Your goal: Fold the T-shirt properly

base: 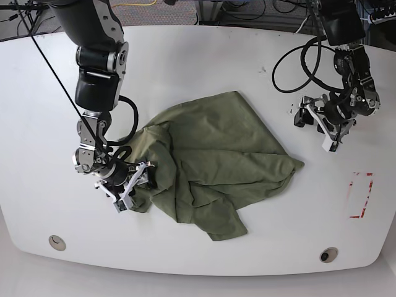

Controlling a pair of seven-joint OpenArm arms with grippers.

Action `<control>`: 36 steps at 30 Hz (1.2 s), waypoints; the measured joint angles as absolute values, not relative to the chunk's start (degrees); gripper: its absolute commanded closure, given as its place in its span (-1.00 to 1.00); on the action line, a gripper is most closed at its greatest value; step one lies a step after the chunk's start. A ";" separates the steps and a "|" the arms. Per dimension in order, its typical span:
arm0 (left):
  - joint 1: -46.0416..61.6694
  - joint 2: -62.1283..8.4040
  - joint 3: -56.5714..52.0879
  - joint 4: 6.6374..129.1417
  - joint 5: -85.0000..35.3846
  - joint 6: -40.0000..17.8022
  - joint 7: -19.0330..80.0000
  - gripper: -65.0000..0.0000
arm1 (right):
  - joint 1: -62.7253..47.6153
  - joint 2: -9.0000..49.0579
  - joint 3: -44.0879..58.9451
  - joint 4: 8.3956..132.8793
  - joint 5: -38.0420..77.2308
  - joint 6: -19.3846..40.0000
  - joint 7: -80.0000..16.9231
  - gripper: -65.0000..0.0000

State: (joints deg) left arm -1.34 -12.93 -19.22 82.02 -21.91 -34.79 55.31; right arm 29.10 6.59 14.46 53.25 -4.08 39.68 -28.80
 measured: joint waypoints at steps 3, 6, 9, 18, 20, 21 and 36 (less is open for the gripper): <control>-1.85 -12.93 -19.07 82.00 -22.11 -34.79 55.27 -0.34 | 29.15 6.15 14.26 53.17 -4.10 39.68 -28.60 -0.18; -2.24 -13.02 -19.07 81.91 -22.15 -34.72 55.27 -0.33 | 29.15 5.87 14.28 52.60 -4.25 39.66 -28.08 -0.19; -2.28 -13.06 -19.22 81.93 -22.17 -34.57 55.22 -0.34 | 30.04 5.89 14.68 49.63 -4.19 39.66 -26.57 -0.19; -2.00 -13.21 -19.35 81.89 -22.17 -34.59 55.27 -0.33 | 33.54 7.88 14.52 40.05 -3.38 40.07 -24.58 0.05; -1.78 -13.50 -19.40 81.80 -22.26 -34.63 55.29 -0.33 | 33.89 8.45 14.59 39.42 -3.40 40.07 -24.62 0.02; -1.72 -13.50 -19.40 81.80 -21.85 -34.54 55.33 -0.33 | 33.93 8.73 14.61 39.29 -3.38 40.07 -24.62 0.01; 1.87 -13.13 -19.51 82.04 -22.17 -34.70 52.80 -0.29 | 29.34 8.91 14.66 40.40 -1.32 39.51 -20.60 0.01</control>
